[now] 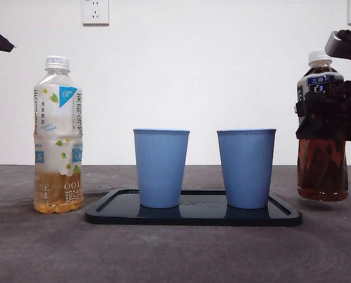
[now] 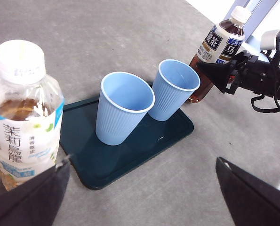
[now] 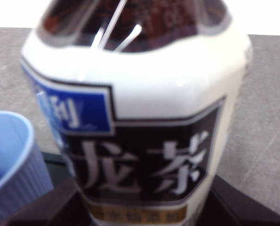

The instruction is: Pour the drink into the cup

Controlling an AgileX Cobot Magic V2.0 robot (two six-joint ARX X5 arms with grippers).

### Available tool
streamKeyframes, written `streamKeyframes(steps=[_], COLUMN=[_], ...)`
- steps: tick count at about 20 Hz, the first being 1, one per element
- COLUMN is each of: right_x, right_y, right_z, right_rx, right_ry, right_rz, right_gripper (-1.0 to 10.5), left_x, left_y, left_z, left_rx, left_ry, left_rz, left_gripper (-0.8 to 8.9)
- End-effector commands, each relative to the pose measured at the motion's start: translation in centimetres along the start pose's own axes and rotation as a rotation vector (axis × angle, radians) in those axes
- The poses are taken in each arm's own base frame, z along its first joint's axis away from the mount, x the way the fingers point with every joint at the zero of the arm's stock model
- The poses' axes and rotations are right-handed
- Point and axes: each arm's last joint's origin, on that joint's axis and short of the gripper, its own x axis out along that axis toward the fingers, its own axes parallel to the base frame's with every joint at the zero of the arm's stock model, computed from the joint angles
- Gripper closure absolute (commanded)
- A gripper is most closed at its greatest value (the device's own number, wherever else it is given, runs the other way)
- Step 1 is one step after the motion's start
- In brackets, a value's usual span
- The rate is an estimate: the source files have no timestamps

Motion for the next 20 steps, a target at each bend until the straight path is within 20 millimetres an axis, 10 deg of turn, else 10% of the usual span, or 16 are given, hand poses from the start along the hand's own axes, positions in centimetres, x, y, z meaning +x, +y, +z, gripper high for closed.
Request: streamKeyframes(steps=[1,14,20], right_x=[0.36,0.42,0.04], right_y=[0.21,0.11,0.15], right_z=[0.94,0.21,0.51], right_rx=[0.008,0.001,0.002], right_ry=[-0.067,0.005,0.016], right_rz=[0.012,0.0,-0.001], right_gripper=[7.4,7.0,4.9], left_x=[0.1,0.91,0.91], left_y=[-0.02,0.47,0.48], left_z=[0.49,0.4,0.4], left_rx=[0.023,-0.009,-0.014], left_ry=[-0.007,0.027,0.027], left_rz=[-0.003,-0.001,0.002], left_gripper=[3.16,3.16,3.16])
